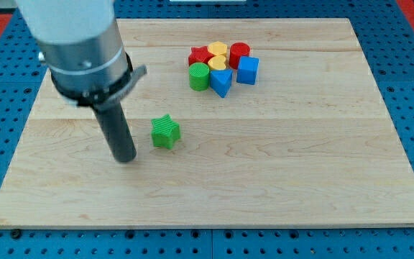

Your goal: Take the green star below the blue cube

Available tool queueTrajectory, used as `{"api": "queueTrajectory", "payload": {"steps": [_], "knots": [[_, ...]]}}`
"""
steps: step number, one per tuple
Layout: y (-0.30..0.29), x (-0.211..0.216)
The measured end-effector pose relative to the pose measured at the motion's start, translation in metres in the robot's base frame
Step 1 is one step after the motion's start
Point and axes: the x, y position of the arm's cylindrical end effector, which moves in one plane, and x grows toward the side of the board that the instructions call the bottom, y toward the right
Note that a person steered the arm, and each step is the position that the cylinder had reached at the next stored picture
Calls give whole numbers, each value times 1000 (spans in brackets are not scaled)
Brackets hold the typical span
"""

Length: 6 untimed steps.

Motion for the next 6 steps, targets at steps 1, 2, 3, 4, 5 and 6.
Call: {"api": "queueTrajectory", "payload": {"steps": [1, 2, 3, 4, 5, 6], "knots": [[4, -44], [29, -47], [32, -21], [49, 12], [91, 16], [113, -8]]}}
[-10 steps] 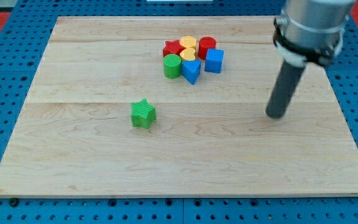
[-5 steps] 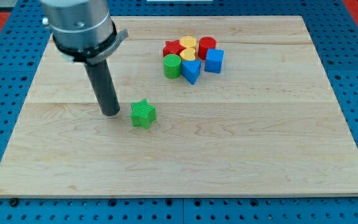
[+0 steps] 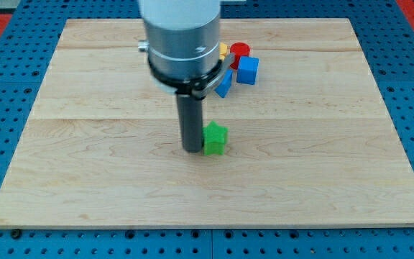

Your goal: Take the green star below the blue cube

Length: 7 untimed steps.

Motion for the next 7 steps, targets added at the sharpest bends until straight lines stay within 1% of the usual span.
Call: {"api": "queueTrajectory", "payload": {"steps": [1, 2, 3, 5, 7], "knots": [[49, -18], [77, 3], [106, 11], [104, -51], [109, -62]]}}
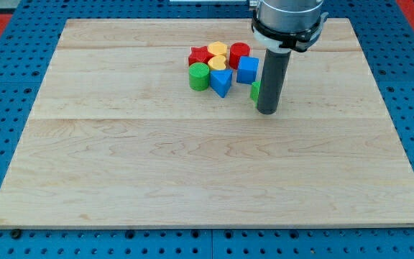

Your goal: Take the green star below the blue cube

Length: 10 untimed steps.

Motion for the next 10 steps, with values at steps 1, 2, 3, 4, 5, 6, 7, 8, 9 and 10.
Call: {"api": "queueTrajectory", "payload": {"steps": [1, 2, 3, 4, 5, 6, 7, 8, 9, 10], "knots": [[40, 1], [44, 1], [38, 1], [27, -11], [16, -20], [5, -20], [-3, -20], [-3, -9], [-10, -4], [-21, -5]]}}
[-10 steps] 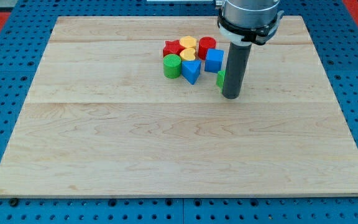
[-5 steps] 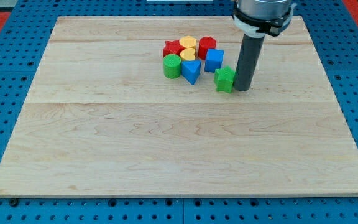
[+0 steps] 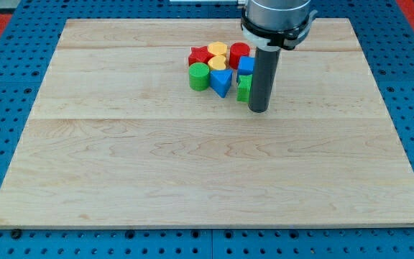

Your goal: Take the green star below the blue cube

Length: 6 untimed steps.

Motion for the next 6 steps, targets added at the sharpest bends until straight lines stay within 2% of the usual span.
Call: {"api": "queueTrajectory", "payload": {"steps": [2, 5, 6], "knots": [[-17, -4], [-12, -9], [-12, -23]]}}
